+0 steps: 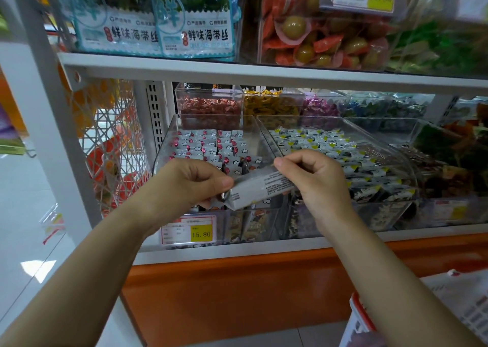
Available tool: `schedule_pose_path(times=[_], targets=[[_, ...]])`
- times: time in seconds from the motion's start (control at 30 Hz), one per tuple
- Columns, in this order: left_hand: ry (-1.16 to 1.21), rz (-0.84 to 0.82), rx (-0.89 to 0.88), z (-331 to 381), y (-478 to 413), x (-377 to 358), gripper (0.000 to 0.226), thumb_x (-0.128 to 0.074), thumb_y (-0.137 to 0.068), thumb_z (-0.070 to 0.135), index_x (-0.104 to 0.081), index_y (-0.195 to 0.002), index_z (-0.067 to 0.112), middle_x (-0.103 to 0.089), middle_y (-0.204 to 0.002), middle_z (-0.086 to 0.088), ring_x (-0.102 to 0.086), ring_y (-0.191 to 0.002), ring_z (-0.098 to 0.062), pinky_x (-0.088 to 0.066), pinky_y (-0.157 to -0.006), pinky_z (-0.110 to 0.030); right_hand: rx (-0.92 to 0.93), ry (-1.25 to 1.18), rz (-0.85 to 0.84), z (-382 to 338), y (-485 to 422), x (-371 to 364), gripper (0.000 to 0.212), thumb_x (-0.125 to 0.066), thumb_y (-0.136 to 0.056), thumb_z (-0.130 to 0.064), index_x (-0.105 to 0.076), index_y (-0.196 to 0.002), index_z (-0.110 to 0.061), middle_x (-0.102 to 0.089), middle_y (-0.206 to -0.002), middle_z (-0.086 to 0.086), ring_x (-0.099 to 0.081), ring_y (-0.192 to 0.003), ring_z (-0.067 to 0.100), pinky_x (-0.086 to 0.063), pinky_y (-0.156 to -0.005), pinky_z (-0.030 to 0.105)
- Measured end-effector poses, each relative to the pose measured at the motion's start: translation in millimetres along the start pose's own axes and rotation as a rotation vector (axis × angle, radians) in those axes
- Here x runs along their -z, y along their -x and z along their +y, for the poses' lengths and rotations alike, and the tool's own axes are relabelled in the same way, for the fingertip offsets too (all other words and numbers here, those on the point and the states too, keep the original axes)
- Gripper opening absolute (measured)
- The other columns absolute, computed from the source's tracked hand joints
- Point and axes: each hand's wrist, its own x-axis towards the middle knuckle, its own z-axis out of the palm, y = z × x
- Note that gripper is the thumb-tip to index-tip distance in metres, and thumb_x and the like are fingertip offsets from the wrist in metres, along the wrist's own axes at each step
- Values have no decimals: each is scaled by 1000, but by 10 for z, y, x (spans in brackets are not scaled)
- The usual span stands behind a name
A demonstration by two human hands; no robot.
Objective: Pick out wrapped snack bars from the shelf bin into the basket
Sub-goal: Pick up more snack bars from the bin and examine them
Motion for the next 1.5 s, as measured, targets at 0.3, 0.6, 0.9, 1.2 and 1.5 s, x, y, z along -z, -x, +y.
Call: schedule_pose_path(times=[0.3, 0.6, 0.9, 1.2, 1.5], targets=[[-150, 49, -121, 51, 29, 21, 28, -55, -86, 30, -67, -64, 19, -58, -51, 6, -44, -47, -10, -40, -47, -23, -103, -102, -34, -9, 30, -20, 24, -63, -87, -13, -68, -64, -19, -64, -58, -7, -58, -52, 7, -49, -46, 21], [-29, 100, -39, 37, 27, -2, 26, -57, -75, 41, -72, -76, 19, -68, -64, 8, -55, -50, 2, -44, -50, -10, -135, -113, 48, -22, 46, -63, 26, -64, -86, -11, -68, -63, -21, -64, -58, -8, -60, -54, 5, -49, -46, 21], [-117, 170, -81, 20, 8, 3, 16, -58, -89, 19, -71, -88, 28, -71, -75, 6, -61, -57, 0, -46, -51, -10, -108, -102, 70, -13, 58, -73, 27, -64, -87, -12, -67, -63, -22, -64, -60, -8, -62, -57, 6, -51, -49, 21], [-129, 128, -89, -1, -25, -126, 11, -58, -86, 34, -59, -97, 37, -63, -80, 4, -61, -64, -7, -47, -50, -13, -223, -199, 19, -53, 80, -160, 21, -67, -83, -16, -70, -62, -19, -68, -70, 7, -67, -73, 23, -58, -70, 41], [-14, 44, -44, -25, -18, -34, 17, -57, -84, 31, -61, -100, 33, -66, -86, 5, -63, -65, -4, -46, -51, -10, -490, -529, -224, -82, 6, -24, 13, -66, -66, -19, -69, -62, -6, -71, -70, 10, -69, -64, 19, -57, -51, 27]])
